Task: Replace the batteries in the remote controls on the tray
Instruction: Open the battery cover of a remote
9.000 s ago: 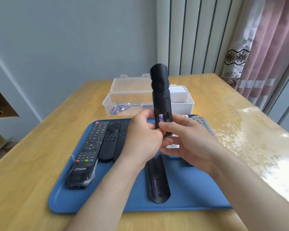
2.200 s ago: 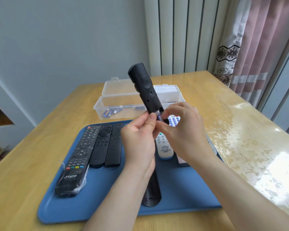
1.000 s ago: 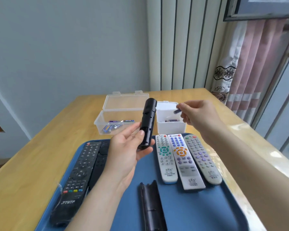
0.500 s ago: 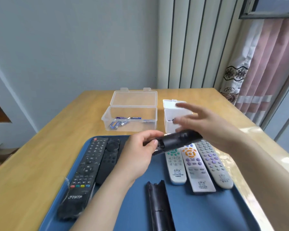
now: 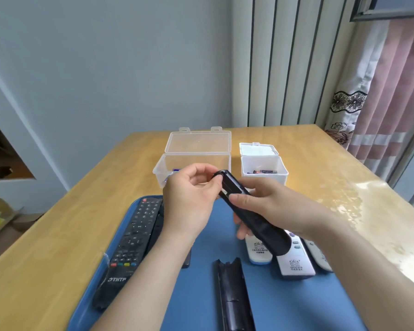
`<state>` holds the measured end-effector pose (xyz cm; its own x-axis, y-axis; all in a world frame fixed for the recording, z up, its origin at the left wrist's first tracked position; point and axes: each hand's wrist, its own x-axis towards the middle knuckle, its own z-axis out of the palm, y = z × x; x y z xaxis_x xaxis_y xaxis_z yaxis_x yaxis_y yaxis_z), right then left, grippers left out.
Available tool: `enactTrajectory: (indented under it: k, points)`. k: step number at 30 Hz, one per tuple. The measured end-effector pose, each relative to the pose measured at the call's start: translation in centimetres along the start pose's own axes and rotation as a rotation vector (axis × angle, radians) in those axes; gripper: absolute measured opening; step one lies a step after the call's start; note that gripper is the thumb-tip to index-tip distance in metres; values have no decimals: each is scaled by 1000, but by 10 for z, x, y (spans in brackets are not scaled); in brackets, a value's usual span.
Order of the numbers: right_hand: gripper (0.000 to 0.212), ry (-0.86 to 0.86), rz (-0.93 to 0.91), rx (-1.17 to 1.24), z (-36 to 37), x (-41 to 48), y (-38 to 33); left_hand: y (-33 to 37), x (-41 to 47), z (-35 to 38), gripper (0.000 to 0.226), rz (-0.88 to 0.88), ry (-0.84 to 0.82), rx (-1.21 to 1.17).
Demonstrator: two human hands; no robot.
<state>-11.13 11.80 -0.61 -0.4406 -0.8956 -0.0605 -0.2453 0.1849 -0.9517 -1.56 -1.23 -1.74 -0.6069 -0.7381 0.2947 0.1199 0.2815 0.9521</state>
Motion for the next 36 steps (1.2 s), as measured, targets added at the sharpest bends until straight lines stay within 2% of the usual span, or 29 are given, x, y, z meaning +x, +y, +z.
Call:
enactTrajectory:
  k: [2, 6, 8, 11, 17, 21, 24, 26, 29, 33, 36]
  points:
    - [12, 75, 37, 75, -1, 3, -2, 2, 9, -5, 11, -4, -51, 51]
    - [14, 333, 43, 189, -14, 22, -1, -4, 53, -28, 30, 9, 99, 174]
    - [17, 367, 42, 149, -17, 33, 0, -11, 77, -38, 37, -22, 77, 342]
    - [18, 353, 57, 110, -17, 51, 0, -22, 107, -39, 37, -82, -81, 675]
    - [26, 297, 68, -64, -16, 92, -2, -29, 159, -37, 31, -117, -327, 1043]
    - [22, 280, 58, -203, -20, 106, -4, -32, 179, -34, 11, -136, -526, 1190]
    - [19, 279, 36, -296, -20, 101, -6, -44, 185, -25, 15, -128, -642, 1284]
    - [26, 181, 47, -323, -16, 92, -7, -50, 188, -17, 19, -72, -660, 1358]
    - [30, 92, 85, -197, -7, 87, -4, -51, 191, -5, 21, -30, -687, 1437]
    - [31, 195, 140, 161, -5, 90, 3, -48, 190, 0, 15, -36, -755, 1469]
    - [29, 284, 159, 144, -5, 90, 10, -50, 191, -4, 10, -42, -763, 1429]
